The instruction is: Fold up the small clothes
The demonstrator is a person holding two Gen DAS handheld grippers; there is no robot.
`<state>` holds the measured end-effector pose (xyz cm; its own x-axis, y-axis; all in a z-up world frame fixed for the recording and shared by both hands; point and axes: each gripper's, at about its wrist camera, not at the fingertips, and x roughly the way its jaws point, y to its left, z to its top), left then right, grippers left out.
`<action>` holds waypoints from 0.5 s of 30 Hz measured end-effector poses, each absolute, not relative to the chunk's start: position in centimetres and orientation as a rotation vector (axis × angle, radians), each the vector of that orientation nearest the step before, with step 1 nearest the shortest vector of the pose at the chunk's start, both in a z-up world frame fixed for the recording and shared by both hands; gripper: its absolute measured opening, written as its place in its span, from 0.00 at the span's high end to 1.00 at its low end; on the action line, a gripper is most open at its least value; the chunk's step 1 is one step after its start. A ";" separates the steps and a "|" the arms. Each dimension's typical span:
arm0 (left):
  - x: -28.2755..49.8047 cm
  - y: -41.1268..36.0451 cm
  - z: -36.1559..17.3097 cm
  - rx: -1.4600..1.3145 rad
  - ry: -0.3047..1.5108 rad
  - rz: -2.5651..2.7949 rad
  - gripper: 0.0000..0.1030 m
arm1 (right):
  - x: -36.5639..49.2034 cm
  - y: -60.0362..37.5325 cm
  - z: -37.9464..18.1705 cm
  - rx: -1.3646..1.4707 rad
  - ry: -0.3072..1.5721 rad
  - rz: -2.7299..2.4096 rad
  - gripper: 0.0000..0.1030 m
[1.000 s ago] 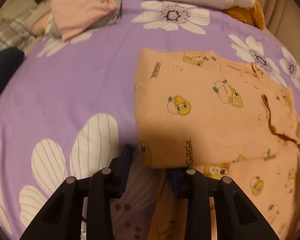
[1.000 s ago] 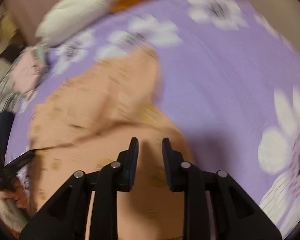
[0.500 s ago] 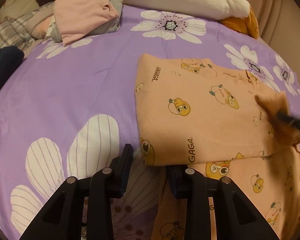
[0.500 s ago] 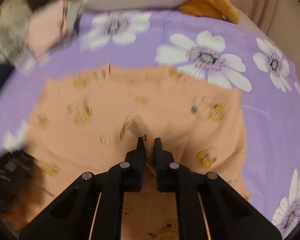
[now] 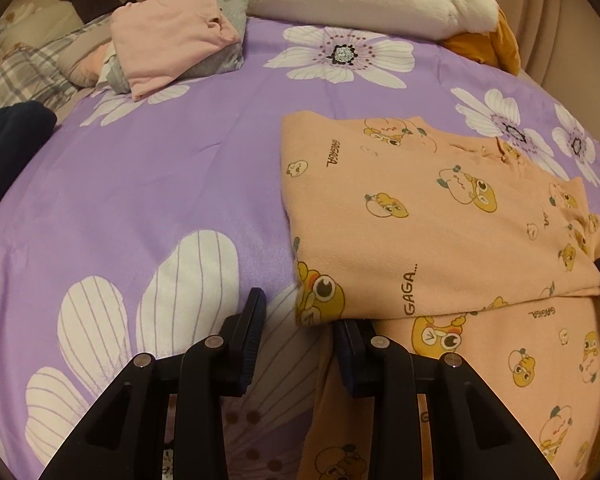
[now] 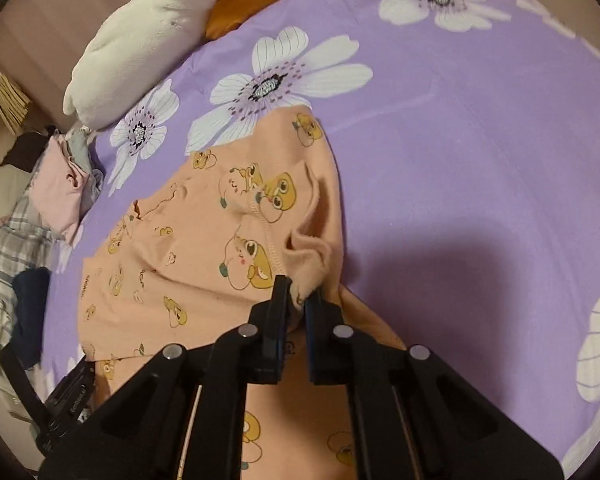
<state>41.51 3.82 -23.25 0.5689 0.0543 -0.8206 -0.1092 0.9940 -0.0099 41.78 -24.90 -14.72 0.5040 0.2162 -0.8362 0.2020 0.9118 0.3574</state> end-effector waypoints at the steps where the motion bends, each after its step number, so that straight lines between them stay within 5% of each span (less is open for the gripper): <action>1: 41.5 3.8 -23.3 -0.063 0.961 0.096 0.68 | 42.2 -24.5 -14.7 0.429 1.065 -0.004 0.94; 8: 41.1 4.6 -23.2 -0.100 0.956 0.083 0.64 | 41.5 -27.2 -14.4 0.567 1.031 -0.040 0.92; 15: 39.2 6.9 -21.4 -0.142 1.039 0.062 0.64 | 40.2 -27.2 -13.4 0.420 1.095 -0.119 0.75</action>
